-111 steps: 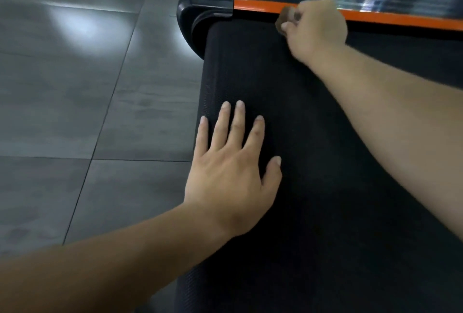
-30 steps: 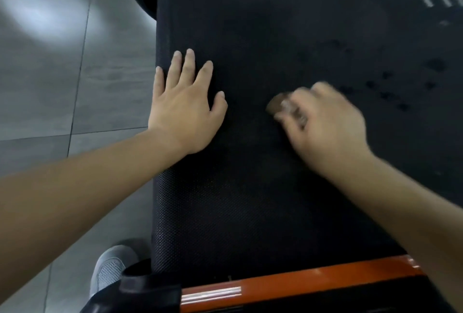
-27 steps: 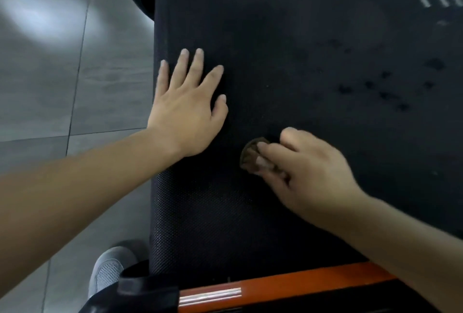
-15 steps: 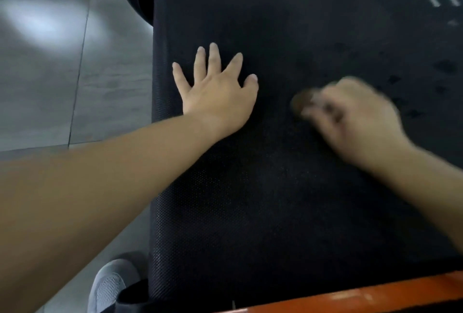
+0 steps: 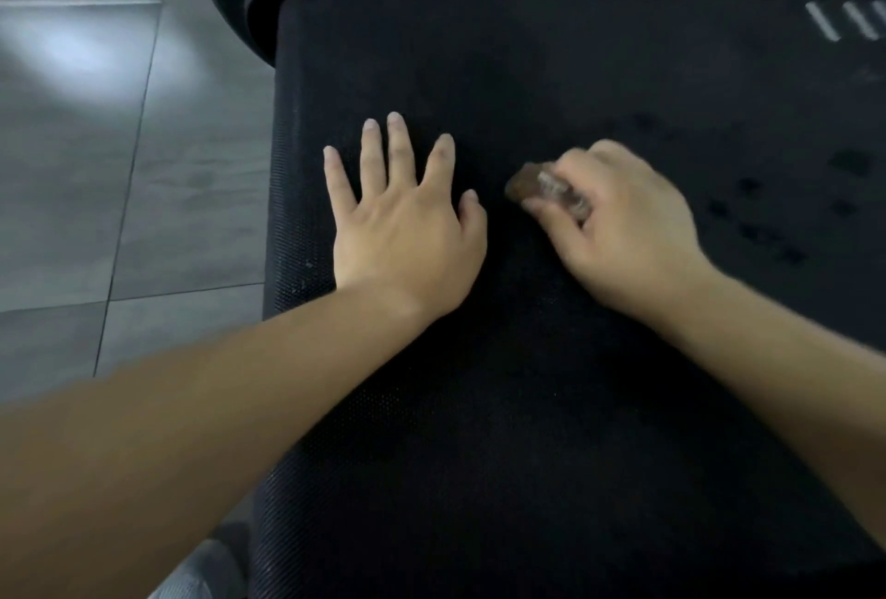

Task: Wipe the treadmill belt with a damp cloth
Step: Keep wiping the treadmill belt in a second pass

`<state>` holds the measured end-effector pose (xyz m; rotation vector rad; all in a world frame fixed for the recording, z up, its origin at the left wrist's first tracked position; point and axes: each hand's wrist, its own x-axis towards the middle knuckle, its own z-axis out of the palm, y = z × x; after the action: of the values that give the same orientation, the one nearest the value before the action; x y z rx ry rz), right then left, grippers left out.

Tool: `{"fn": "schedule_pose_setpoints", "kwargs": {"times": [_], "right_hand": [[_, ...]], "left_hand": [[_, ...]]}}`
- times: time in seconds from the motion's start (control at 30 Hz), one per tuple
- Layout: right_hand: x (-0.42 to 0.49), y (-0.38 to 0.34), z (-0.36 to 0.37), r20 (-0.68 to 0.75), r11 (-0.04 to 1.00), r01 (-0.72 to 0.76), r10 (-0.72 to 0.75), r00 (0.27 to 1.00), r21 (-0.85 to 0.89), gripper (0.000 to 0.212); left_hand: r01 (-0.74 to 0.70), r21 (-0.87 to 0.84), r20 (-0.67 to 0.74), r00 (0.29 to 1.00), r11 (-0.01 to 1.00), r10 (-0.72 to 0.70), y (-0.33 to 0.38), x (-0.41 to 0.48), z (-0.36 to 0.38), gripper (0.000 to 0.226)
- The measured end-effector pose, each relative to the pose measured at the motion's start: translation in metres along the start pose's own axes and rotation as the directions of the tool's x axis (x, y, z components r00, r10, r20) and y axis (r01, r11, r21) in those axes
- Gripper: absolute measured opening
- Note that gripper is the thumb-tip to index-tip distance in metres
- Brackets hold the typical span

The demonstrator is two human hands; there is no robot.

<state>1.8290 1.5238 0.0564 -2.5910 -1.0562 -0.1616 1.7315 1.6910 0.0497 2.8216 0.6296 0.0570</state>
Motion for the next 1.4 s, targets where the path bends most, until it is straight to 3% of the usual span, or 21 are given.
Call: {"fn": "schedule_pose_setpoints", "kwargs": {"times": [0.03,0.13,0.17,0.3,0.33,0.43,0.47,0.6,0.63,0.73,0.77,0.83,0.9,0.93,0.97,1.07,1.13,1.23,1.27,1.37,1.4], "right_hand": [[0.008,0.008,-0.007,-0.011,1.0,-0.027,0.027,1.0,-0.012,0.026],[0.052,0.039,-0.018,-0.101,0.946,-0.322,0.318,0.943,-0.024,0.025],[0.055,0.037,-0.014,-0.119,0.946,-0.322,0.318,0.941,-0.022,0.024],[0.035,0.008,0.003,0.002,1.0,0.027,-0.027,1.0,0.011,0.026],[0.044,0.017,-0.001,-0.007,1.0,0.019,-0.019,1.0,0.005,0.026],[0.092,0.044,-0.011,-0.093,0.965,-0.254,0.248,0.964,-0.057,0.027],[0.097,0.042,-0.007,-0.122,0.963,-0.256,0.245,0.962,-0.084,0.028],[0.077,0.01,0.01,-0.016,0.991,0.101,-0.102,0.995,-0.083,0.027],[0.083,0.016,0.007,-0.011,0.992,0.092,-0.094,0.996,-0.091,0.026],[0.128,0.047,-0.002,-0.106,0.969,-0.222,0.211,0.972,-0.108,0.031],[0.136,0.049,-0.001,-0.122,0.96,-0.262,0.249,0.961,-0.102,0.032],[0.136,0.037,0.01,-0.094,0.986,-0.128,0.118,0.989,-0.11,0.028],[0.128,0.027,0.015,0.023,0.999,0.046,-0.045,0.999,-0.025,0.021],[0.132,0.03,0.013,0.047,0.998,0.064,-0.064,0.997,-0.012,0.019],[0.142,0.037,0.01,0.027,0.999,0.029,-0.028,0.999,-0.023,0.019],[0.175,0.054,0.006,-0.143,0.955,-0.295,0.288,0.947,-0.028,0.027],[0.176,0.042,0.018,-0.181,0.97,-0.228,0.21,0.961,-0.087,0.029],[0.167,0.029,0.024,-0.03,0.998,0.039,-0.04,0.999,-0.045,0.028],[0.174,0.037,0.019,-0.031,0.999,0.021,-0.022,0.999,-0.05,0.028],[0.198,0.06,0.012,-0.173,0.971,-0.239,0.238,0.956,0.016,0.022],[0.197,0.058,0.017,-0.197,0.976,-0.217,0.212,0.957,-0.004,0.023]], "left_hand": [[-0.005,0.002,-0.001,1.0,1.0,0.005,0.001,0.0,0.0,0.062],[-0.005,0.001,-0.025,1.0,1.0,0.005,0.002,0.0,0.001,0.063],[-0.004,0.003,-0.03,1.0,1.0,0.004,0.003,0.0,0.001,0.063],[0.001,0.019,-0.025,1.0,1.0,-0.001,0.002,0.0,0.002,0.066],[0.0,0.019,-0.024,1.0,1.0,0.0,0.003,0.0,0.002,0.066],[-0.001,0.014,-0.035,0.999,1.0,0.001,0.003,0.001,0.002,0.067],[-0.004,0.015,-0.038,0.999,1.0,0.004,0.003,0.001,0.002,0.067],[-0.001,0.034,-0.034,0.999,0.999,0.002,0.003,0.001,0.004,0.067],[-0.001,0.033,-0.038,0.999,0.999,0.002,0.003,0.001,0.004,0.067],[-0.008,0.02,-0.057,0.998,1.0,0.009,0.004,0.001,0.004,0.068],[-0.01,0.02,-0.059,0.998,1.0,0.011,0.004,0.001,0.004,0.068],[-0.01,0.021,-0.053,0.999,1.0,0.011,0.004,0.0,0.004,0.068],[-0.005,0.025,-0.048,0.999,1.0,0.006,0.003,0.0,0.004,0.069],[-0.005,0.025,-0.048,0.999,1.0,0.007,0.003,0.0,0.004,0.07],[-0.008,0.024,-0.047,0.999,1.0,0.01,0.004,0.0,0.004,0.07],[-0.012,0.02,-0.05,0.999,1.0,0.013,0.004,0.001,0.005,0.069],[-0.006,0.023,-0.047,0.999,1.0,0.007,0.004,0.001,0.004,0.07],[0.0,0.023,-0.036,0.999,1.0,0.001,0.004,0.0,0.004,0.07],[-0.006,0.018,-0.033,0.999,1.0,0.007,0.004,0.0,0.004,0.069],[-0.011,0.01,-0.037,0.999,1.0,0.012,0.004,0.001,0.004,0.069],[-0.008,0.013,-0.04,0.999,1.0,0.009,0.004,0.001,0.004,0.069]]}}
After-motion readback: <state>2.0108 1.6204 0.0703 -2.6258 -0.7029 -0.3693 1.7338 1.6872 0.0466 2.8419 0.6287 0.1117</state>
